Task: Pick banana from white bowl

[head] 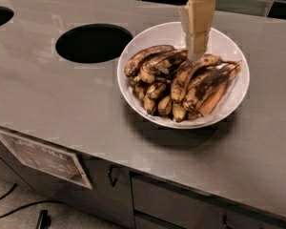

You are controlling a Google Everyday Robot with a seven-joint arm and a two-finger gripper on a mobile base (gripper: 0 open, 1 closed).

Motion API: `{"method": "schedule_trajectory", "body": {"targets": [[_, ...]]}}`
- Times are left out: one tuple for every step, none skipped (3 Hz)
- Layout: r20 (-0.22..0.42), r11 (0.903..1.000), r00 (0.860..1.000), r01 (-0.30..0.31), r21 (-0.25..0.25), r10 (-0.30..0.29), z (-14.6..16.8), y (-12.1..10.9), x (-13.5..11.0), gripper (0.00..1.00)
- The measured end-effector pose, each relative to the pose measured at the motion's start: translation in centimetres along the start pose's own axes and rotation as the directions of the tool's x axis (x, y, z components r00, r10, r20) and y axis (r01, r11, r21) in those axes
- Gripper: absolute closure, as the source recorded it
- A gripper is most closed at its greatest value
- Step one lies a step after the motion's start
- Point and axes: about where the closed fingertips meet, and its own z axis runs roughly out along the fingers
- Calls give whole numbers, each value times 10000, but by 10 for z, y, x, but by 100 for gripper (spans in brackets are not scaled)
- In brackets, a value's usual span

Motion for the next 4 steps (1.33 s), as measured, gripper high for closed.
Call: {"method": "schedule_trajectory", "body": {"targets": [[80,9999,10000,42,147,-43,4,-9,-2,0],[265,9997,9995,169,-190,-164,16,-16,-1,0],[494,9986,9987,162,-511,-136,29,-18,4,0],[697,9973,9975,128,-718,-78,39,-18,8,0]]}}
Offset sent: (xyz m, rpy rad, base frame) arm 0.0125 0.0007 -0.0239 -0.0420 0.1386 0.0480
